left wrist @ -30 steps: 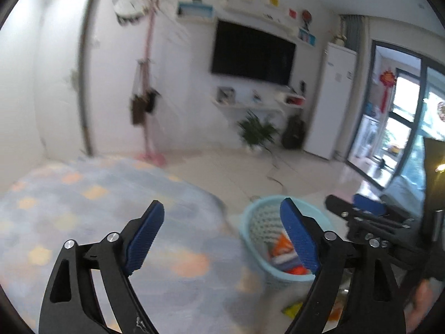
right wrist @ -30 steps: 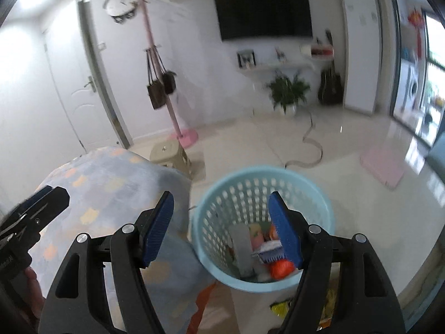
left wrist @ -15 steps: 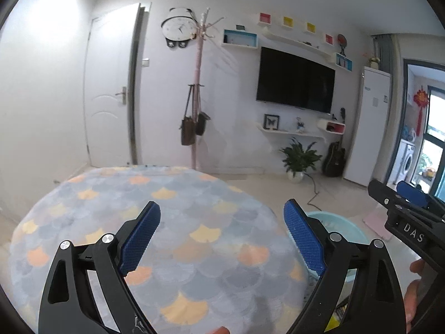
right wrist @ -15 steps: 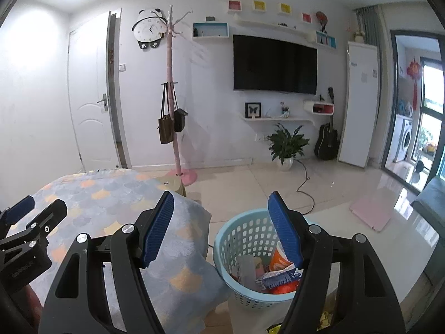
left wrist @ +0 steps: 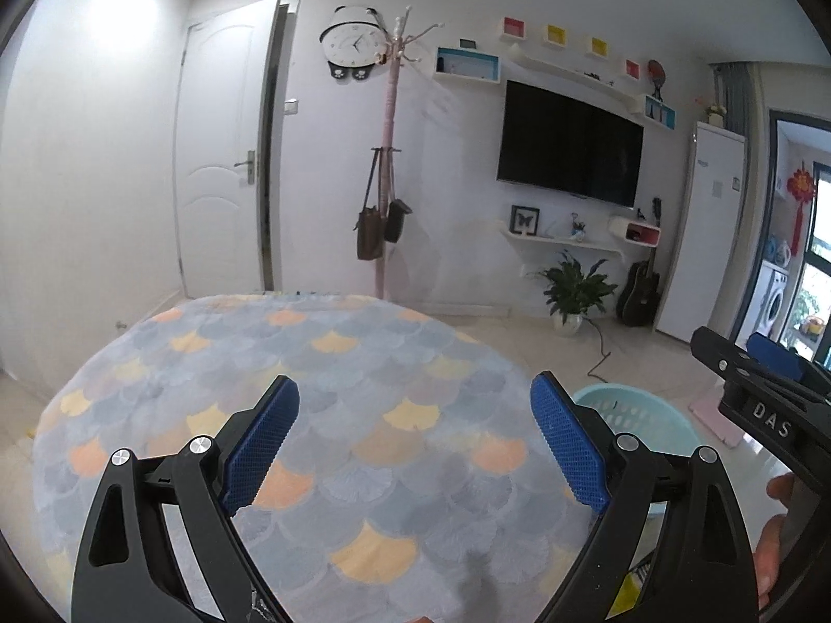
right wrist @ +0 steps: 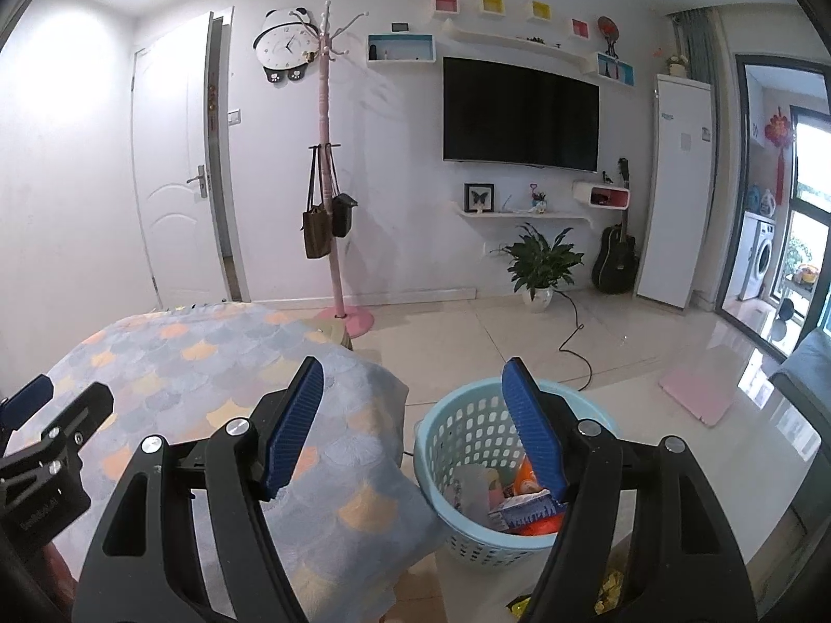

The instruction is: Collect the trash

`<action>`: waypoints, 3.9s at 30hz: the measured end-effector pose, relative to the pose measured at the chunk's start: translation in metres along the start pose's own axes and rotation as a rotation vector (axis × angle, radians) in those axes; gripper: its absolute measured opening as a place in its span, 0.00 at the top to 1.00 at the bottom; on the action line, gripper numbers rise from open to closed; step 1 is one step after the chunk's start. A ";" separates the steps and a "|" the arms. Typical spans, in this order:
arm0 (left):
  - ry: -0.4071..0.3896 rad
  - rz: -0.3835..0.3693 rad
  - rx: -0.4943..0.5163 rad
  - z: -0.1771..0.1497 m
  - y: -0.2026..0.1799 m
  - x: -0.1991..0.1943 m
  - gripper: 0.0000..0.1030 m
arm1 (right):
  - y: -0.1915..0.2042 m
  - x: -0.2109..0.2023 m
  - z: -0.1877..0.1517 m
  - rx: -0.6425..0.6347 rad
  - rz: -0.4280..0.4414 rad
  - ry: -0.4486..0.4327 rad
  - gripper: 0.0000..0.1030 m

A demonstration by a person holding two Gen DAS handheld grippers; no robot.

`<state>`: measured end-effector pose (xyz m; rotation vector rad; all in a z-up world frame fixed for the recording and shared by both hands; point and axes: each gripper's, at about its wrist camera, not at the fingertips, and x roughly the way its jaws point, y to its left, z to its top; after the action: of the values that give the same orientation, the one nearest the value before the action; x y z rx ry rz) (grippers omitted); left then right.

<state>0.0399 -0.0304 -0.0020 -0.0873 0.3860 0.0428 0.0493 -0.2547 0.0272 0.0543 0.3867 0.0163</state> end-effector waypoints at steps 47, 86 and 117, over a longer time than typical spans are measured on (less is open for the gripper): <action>0.009 -0.026 -0.003 -0.002 0.000 -0.010 0.10 | -0.001 0.004 -0.006 0.013 0.004 0.031 0.17; 0.015 -0.001 -0.026 -0.004 0.014 -0.013 0.10 | 0.015 0.002 -0.005 -0.016 0.022 0.031 0.17; -0.005 -0.006 0.003 0.003 0.004 -0.020 0.10 | 0.009 0.004 -0.006 0.000 0.038 0.047 0.17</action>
<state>0.0220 -0.0263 0.0078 -0.0850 0.3803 0.0366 0.0510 -0.2450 0.0203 0.0615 0.4327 0.0547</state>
